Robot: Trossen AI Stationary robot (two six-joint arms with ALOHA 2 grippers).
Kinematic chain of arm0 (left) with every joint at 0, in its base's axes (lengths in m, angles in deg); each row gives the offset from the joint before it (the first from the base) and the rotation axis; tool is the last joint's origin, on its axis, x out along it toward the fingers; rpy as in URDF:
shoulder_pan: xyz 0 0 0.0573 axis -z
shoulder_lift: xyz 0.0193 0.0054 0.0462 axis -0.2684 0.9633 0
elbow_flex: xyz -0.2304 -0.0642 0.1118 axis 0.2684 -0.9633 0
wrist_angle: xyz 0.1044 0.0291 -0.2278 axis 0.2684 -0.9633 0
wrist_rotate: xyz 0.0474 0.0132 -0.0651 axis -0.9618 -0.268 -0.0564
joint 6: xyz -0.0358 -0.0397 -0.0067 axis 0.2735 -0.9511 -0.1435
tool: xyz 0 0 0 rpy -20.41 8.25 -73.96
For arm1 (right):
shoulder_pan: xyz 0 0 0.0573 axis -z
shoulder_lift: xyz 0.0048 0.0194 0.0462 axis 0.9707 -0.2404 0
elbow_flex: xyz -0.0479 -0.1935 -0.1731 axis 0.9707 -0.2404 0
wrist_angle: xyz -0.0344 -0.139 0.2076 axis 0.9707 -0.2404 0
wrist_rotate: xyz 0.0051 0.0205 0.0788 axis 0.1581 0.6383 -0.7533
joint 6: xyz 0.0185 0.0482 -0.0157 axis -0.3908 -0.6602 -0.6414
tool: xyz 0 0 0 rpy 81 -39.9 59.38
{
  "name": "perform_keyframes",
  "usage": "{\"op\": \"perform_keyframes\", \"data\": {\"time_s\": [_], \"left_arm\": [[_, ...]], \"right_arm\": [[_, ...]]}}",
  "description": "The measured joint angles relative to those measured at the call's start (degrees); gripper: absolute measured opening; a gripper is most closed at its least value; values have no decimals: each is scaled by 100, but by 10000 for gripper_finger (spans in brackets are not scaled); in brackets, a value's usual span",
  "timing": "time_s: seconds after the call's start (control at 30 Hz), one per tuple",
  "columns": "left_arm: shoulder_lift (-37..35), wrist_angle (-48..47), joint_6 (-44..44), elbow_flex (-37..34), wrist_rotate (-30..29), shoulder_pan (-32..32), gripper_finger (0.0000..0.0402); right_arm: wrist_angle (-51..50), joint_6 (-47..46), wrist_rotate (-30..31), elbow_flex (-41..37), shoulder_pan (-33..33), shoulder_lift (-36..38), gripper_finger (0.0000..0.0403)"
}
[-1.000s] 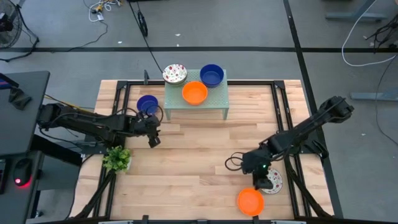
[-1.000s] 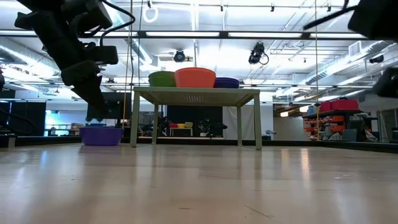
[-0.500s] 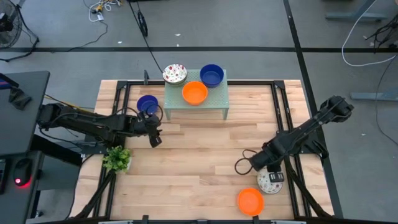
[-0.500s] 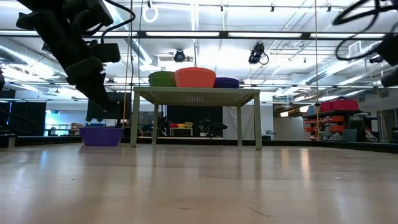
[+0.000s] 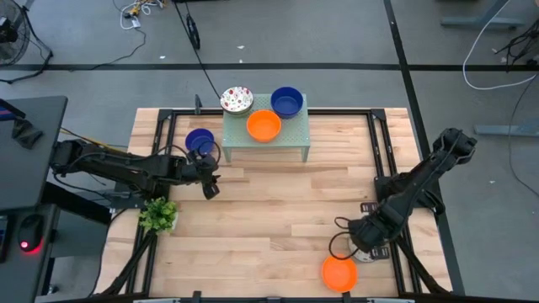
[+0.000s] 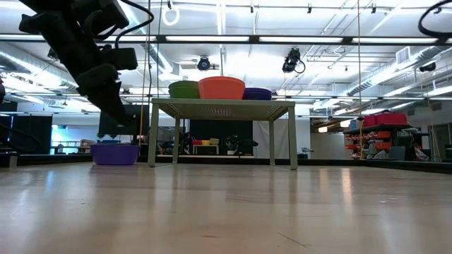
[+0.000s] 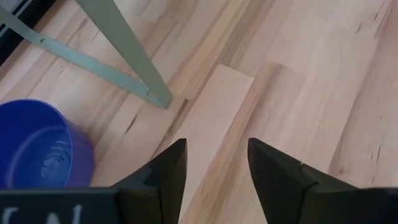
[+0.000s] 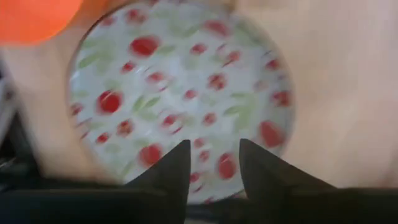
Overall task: Pick & Place Mini bowls
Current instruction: Stack the white patterned bowl on the white patterned bowl on the shelf
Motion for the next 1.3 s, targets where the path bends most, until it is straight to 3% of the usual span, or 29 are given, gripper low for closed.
{"op": "perform_keyframes", "data": {"time_s": [0.23,0.47,0.83,1.1,1.3], "left_arm": [[0,37,31,0,0,0,174],[0,147,16,0,4,4,174],[0,318,31,0,22,4,174],[0,319,30,0,22,4,174],[0,433,230,0,80,44,174]], "right_arm": [[341,141,655,0,-41,0,177],[161,888,1493,0,41,0,168],[212,1608,1471,114,608,0,141],[242,2220,847,-249,929,0,133],[522,2369,541,-468,1234,0,65]]}}
